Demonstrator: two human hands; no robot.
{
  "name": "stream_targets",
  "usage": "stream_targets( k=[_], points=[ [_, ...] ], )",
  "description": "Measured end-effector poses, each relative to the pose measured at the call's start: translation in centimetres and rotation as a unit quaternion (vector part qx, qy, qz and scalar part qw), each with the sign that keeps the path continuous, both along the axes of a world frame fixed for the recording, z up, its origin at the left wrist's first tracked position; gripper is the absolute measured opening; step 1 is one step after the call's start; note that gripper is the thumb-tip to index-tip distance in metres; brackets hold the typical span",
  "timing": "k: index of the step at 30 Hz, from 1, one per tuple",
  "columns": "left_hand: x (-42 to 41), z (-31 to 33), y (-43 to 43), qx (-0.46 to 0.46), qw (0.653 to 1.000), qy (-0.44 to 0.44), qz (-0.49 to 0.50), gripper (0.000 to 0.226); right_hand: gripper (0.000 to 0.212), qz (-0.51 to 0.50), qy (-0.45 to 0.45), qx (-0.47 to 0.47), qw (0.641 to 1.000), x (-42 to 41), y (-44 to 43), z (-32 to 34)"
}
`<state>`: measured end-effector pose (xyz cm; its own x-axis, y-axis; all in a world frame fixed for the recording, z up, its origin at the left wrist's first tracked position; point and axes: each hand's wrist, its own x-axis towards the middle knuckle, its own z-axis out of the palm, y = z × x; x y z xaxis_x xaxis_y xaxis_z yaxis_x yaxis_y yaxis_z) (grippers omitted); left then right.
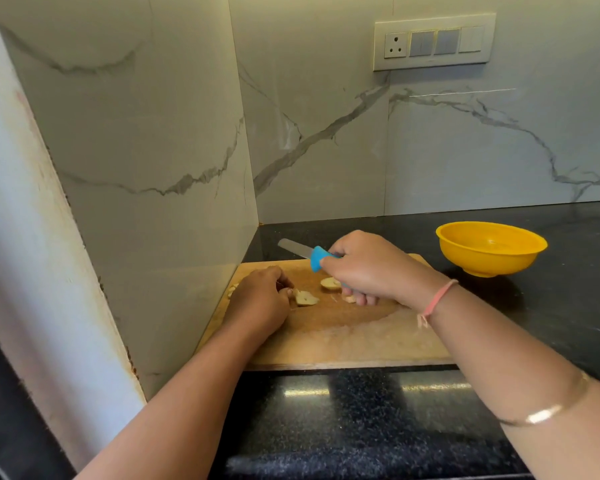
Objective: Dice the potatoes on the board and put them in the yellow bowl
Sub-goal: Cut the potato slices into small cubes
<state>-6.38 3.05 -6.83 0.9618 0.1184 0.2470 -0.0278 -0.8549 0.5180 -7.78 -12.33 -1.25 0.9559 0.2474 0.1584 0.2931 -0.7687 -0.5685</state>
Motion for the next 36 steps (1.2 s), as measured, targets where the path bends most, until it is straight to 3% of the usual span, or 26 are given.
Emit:
stream_targets(
  k=[6,14,19,24,29,36],
  points=[
    [-0.2,0.2,-0.1,-0.064,0.998,-0.024,0.009,0.02,0.033,0.032,0.044,0.14,0.989,3.1,1.3,-1.7],
    [0.4,0.3,-0.2,-0.114,0.993,-0.025,-0.003,0.026,0.032,0.063,0.062,0.142,0.986,3.8,1.9,-3.1],
    [0.2,0.1,0.4,-0.021,0.999,-0.02,0.034,0.011,0.037,0.033,0.029,0.128,0.991,4.0,1.6,-3.5],
    [-0.6,0.6,0.3,0.023,0.998,-0.039,0.036,0.025,0.035,0.022,0.03,0.193,0.98,4.2,-0.2,-3.2],
    [-1.1,0.6,-1.0,0.069,0.994,-0.012,-0.084,0.02,0.038,0.017,0.025,0.222,0.975,4.3,-1.2,-3.0],
    [-0.7,1.1,0.2,0.103,0.994,-0.014,-0.033,0.024,0.039,0.019,0.026,0.222,0.974,4.4,-1.5,-3.2]
  ],
)
